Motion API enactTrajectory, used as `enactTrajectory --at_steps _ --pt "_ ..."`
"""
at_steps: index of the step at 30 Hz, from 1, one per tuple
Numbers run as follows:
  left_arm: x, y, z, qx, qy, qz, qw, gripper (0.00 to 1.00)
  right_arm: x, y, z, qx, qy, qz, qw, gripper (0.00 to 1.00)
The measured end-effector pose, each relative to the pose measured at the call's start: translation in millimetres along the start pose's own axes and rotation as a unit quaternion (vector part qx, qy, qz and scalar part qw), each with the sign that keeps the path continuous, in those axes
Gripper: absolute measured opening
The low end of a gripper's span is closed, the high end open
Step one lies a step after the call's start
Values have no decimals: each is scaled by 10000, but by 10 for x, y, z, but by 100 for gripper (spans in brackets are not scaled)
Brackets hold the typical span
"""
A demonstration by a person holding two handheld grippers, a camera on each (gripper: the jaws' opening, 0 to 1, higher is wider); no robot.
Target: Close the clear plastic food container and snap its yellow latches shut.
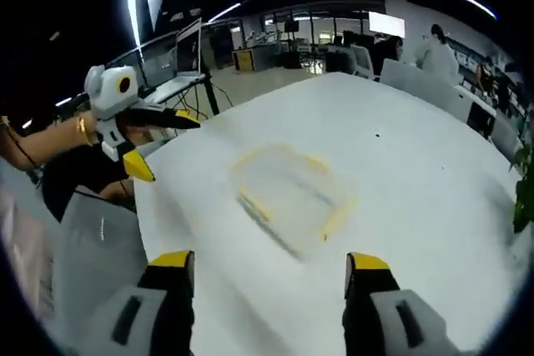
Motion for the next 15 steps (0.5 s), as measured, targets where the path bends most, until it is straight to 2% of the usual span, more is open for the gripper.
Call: enactTrajectory --at_steps 4,9,12,15 --pt "-98 94 132 -148 171 13 9997 79 -17 -132 141 104 78 -3 9999 73" --pt "-157 182 333 -284 135 6 9995 79 -11 -237 358 344 101 24 9994 73" --pt "-156 206 406 -245 -5 34 9997 79 -15 -268 404 502 139 -14 9986 73" --pt "-186 213 387 -194 5 14 9998 79 -47 -267 389 555 216 51 9982 73"
Point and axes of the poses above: the point that each gripper's makers call its tool centre point, and the gripper's own axes: x roughly forward along the fingers, y roughly to its right, z roughly out of its underside, the point moved 3 cm from there along -x, roughly backward along the fingers, and after that the axes turned 14 degrees about -y, right-handed, at the moved point
